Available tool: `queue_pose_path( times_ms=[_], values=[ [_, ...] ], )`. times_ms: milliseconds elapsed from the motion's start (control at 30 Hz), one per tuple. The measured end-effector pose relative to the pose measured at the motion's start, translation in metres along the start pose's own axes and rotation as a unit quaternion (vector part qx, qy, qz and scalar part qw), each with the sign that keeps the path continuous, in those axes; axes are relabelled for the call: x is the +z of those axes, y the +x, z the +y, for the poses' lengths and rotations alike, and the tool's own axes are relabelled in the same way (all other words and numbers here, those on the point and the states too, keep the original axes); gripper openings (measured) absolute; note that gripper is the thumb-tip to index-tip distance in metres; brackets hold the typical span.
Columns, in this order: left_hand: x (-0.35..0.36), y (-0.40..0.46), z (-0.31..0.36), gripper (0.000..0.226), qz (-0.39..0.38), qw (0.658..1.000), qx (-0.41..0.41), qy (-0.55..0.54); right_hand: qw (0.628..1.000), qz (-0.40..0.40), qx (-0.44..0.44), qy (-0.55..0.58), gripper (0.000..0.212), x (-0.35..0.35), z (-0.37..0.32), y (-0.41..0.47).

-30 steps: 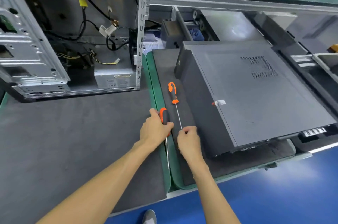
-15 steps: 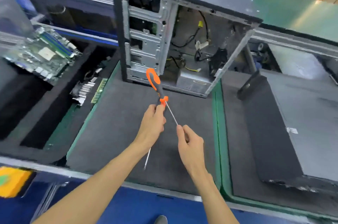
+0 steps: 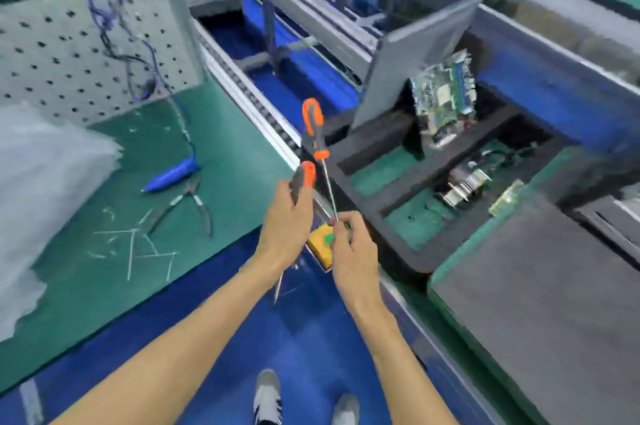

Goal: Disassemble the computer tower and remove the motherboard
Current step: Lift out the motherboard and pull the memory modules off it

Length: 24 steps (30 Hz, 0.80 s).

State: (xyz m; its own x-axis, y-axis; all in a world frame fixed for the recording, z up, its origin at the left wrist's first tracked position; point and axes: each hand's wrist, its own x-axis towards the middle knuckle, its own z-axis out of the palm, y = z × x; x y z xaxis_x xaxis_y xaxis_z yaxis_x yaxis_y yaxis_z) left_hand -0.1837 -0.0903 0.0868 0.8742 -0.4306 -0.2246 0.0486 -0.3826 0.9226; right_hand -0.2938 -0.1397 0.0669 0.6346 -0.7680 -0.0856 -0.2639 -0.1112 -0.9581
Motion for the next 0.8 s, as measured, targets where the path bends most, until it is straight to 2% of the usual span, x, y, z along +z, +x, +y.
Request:
queue_pose_path(
  times_ms=[100,233,367,567,700,800],
  values=[
    [-0.052,0.029,-0.032,0.051,0.047,0.996,-0.033,0.067,0.998,-0.054,0.022,-0.031,0.017,0.057,0.001,0.012],
    [-0.096,0.061,-0.073,0.022,0.035,0.989,-0.080,0.118,0.989,-0.103,0.077,-0.071,0.029,0.114,0.010,0.032],
    [-0.111,0.091,-0.096,0.033,0.034,0.984,-0.114,0.134,0.982,-0.117,0.105,-0.101,0.032,0.148,0.025,0.053],
    [-0.104,0.141,-0.113,0.034,0.059,0.974,-0.136,0.169,0.972,-0.100,0.103,-0.185,0.021,0.174,0.044,0.089],
    [-0.097,0.164,-0.119,0.037,0.050,0.962,-0.122,0.240,0.943,-0.127,0.097,-0.292,0.012,0.181,0.053,0.112],
    [-0.096,0.175,-0.123,0.038,0.030,0.948,-0.118,0.294,0.922,-0.170,0.075,-0.339,0.013,0.189,0.053,0.123]
  ],
)
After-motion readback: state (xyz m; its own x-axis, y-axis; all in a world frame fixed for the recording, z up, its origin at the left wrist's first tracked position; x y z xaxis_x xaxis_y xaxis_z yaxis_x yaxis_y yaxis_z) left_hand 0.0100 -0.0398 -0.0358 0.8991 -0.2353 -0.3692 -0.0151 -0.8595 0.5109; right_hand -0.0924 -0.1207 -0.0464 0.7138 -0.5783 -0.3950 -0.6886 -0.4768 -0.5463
